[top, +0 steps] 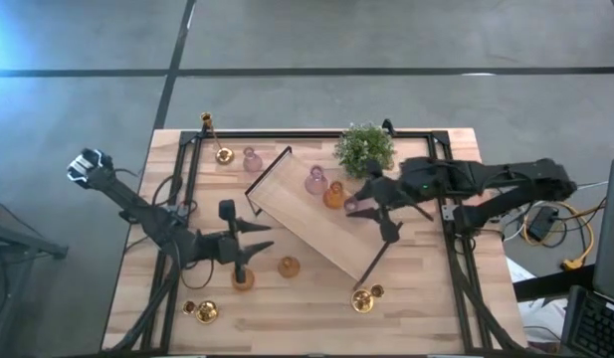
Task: Pick & Place candle stick holders
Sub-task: Put the light pink glass candle holder on the shelf
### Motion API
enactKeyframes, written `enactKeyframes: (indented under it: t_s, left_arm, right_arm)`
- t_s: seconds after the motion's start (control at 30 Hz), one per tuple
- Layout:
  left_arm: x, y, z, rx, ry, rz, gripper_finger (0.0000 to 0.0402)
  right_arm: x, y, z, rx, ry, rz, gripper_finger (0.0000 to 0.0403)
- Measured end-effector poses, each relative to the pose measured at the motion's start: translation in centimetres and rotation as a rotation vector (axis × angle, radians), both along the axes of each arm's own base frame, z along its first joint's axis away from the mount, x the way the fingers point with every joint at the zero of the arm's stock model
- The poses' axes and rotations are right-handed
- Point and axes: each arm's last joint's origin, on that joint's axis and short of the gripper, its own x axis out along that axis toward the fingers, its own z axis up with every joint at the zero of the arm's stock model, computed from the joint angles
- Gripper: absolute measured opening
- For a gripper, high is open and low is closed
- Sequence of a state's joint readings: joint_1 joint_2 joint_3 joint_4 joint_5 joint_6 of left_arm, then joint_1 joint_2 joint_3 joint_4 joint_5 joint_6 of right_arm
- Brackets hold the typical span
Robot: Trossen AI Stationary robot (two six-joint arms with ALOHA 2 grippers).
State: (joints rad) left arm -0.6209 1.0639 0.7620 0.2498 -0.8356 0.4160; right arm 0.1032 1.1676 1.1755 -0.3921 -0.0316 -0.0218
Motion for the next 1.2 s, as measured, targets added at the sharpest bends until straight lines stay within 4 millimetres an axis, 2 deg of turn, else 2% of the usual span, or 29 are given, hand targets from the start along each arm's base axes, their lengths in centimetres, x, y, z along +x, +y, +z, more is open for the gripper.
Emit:
enactKeyframes:
  t_s: [0.17,0.37,0.67,0.8,1.2]
  left_arm:
    - [-0.3,0.2,-1.4,-0.023,-0.035,0.0,0.0163]
    - [-0.5,0.3,-2.4,-0.052,-0.069,0.0,0.0163]
    - [-0.5,0.3,-2.3,-0.055,-0.074,0.0,0.0163]
    - [-0.5,0.3,-2.3,-0.055,-0.074,0.0,0.0163]
    - [-0.4,0.4,-2.2,-0.051,-0.082,0.004,0.0163]
  right_arm:
    - [-1.8,-0.3,-3.0,0.001,-0.158,-0.046,0.0116]
    - [-3.4,-0.9,-7.3,-0.001,-0.256,-0.184,0.0116]
    - [-4.7,-1.4,-11.9,0.05,-0.343,-0.267,0.0116]
    - [-4.9,-1.5,-13.3,0.047,-0.334,-0.293,0.0116]
    - [-5.2,-1.5,-15.6,0.061,-0.314,-0.297,0.0116]
